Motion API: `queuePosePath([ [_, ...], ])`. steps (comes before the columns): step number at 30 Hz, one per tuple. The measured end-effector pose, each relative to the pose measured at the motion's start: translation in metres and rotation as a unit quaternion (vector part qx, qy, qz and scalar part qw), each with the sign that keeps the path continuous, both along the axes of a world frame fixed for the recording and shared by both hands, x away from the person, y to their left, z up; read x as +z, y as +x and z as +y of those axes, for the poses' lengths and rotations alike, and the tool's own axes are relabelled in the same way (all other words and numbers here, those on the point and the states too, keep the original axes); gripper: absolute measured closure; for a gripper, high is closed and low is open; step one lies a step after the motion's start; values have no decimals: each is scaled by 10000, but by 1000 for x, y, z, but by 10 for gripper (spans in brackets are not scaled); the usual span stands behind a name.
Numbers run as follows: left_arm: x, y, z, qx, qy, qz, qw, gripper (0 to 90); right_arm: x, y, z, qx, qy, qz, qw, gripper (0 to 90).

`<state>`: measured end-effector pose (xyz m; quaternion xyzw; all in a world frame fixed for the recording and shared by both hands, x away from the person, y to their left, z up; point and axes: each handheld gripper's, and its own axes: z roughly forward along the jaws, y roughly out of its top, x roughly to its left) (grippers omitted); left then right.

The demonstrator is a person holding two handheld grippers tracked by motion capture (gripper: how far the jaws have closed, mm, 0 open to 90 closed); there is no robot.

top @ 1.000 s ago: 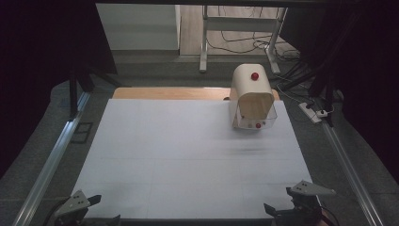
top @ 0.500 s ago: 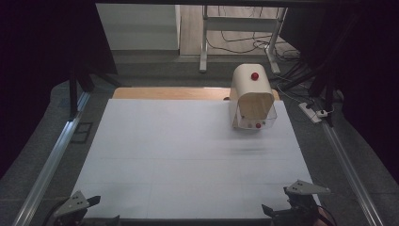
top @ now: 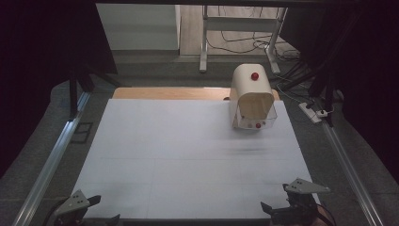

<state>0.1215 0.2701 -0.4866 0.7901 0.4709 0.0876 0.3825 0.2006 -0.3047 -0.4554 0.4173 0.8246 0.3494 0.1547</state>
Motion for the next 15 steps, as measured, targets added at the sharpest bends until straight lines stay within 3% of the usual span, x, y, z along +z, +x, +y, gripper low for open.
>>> queuePosePath([
  [15,0,-1,0,11,-2,-2,10000,43,3,10,6,200,230,-175,9994,0],
])
